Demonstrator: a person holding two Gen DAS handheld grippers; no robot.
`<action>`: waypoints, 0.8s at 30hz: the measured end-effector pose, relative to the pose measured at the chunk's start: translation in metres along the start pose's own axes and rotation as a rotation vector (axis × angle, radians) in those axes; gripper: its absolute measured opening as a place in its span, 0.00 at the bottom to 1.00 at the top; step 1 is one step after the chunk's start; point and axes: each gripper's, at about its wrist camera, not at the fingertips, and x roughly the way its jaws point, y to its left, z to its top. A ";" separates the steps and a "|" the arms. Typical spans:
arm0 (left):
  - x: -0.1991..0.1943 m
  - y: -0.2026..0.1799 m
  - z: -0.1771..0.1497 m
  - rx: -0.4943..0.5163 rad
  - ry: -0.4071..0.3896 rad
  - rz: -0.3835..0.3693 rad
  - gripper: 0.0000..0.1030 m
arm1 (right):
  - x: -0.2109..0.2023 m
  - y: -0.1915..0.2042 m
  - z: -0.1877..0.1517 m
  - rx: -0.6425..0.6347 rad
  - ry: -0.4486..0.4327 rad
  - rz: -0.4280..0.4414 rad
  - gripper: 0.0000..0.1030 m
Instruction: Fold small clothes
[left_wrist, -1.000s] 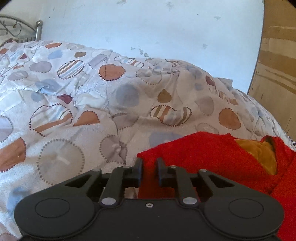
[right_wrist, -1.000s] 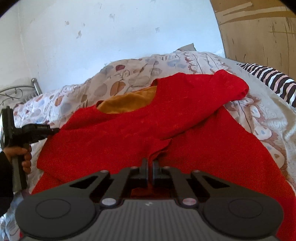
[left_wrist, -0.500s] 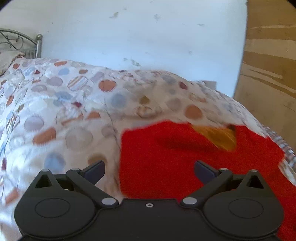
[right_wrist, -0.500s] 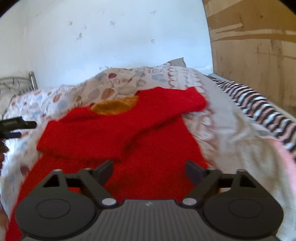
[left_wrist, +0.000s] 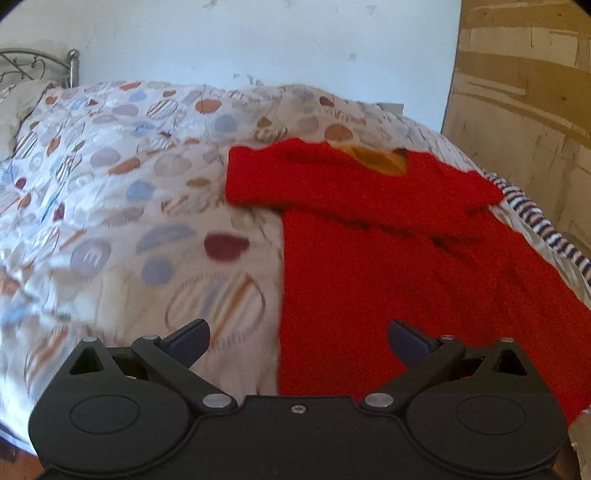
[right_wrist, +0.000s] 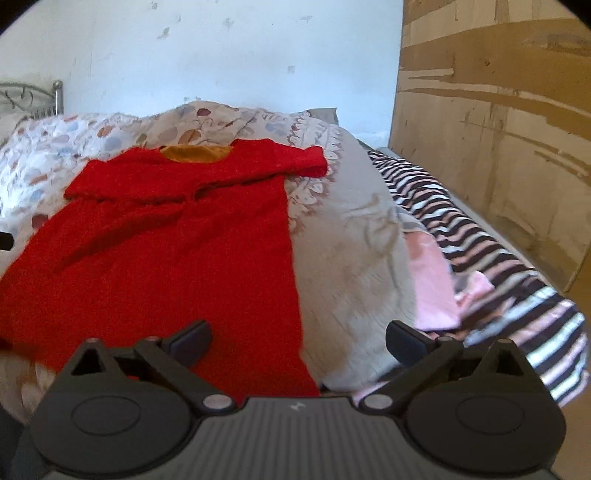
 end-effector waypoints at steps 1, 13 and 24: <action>-0.005 -0.003 -0.006 0.001 0.010 0.000 0.99 | -0.005 0.000 -0.004 -0.016 -0.002 -0.007 1.00; -0.047 -0.029 -0.034 0.043 0.030 -0.020 0.99 | -0.018 0.045 -0.049 -0.415 -0.086 -0.094 1.00; -0.062 -0.046 -0.045 0.096 0.025 -0.073 0.99 | -0.004 0.068 -0.062 -0.592 -0.218 -0.213 0.99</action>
